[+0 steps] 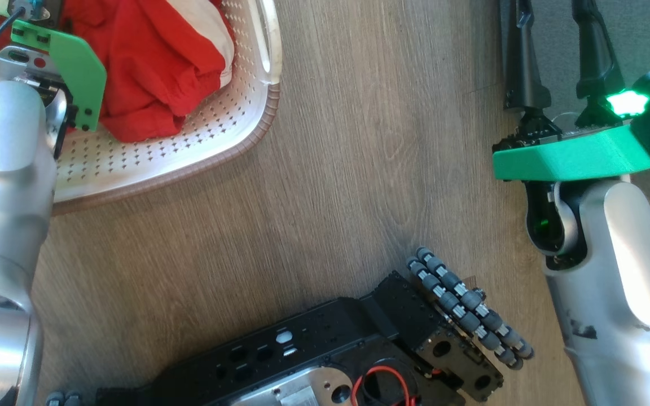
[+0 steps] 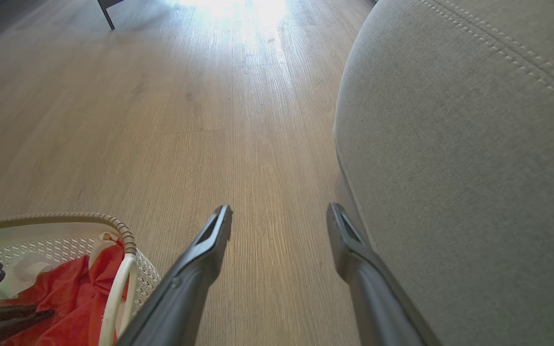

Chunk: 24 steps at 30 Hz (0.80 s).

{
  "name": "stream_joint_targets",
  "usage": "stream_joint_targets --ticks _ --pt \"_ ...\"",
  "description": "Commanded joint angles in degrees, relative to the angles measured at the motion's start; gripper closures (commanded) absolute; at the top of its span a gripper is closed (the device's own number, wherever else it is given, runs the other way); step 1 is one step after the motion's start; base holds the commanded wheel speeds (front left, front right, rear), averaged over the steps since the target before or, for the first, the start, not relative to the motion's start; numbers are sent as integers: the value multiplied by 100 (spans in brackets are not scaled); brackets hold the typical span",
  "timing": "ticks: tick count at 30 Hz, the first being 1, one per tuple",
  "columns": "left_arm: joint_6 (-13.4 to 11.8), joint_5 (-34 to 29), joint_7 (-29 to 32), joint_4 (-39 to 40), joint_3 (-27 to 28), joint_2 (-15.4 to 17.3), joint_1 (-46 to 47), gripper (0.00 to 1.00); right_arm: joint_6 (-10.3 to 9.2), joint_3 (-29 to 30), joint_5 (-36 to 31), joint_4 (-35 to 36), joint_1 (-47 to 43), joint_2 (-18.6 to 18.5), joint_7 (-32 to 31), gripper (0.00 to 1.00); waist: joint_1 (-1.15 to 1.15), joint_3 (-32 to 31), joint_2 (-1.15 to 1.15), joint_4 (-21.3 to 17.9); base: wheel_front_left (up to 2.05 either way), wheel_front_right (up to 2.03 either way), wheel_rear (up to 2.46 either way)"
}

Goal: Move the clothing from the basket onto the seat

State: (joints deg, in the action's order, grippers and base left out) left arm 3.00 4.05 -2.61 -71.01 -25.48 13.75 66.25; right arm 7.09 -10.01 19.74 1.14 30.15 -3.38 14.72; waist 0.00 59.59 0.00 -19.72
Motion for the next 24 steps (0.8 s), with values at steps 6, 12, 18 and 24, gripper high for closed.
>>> stream_joint_targets --ticks 6,12,18,24 --pt "65 7 -95 -17 -28 149 -1 100 40 -31 77 159 -270 46 28 0 0 -8 0 20 0 0 0" --pt "177 204 -484 33 2 -50 -53 100 40 78 52 118 -284 48 28 0 0 -254 0 183 0 0 0" --pt "258 418 -948 122 58 -219 -318 100 40 271 -8 60 -405 -13 28 0 0 -788 0 469 0 0 0" --pt "299 743 -1172 327 273 -299 -655 100 40 356 -99 -41 -573 -225 28 0 0 -1455 0 723 0 0 0"
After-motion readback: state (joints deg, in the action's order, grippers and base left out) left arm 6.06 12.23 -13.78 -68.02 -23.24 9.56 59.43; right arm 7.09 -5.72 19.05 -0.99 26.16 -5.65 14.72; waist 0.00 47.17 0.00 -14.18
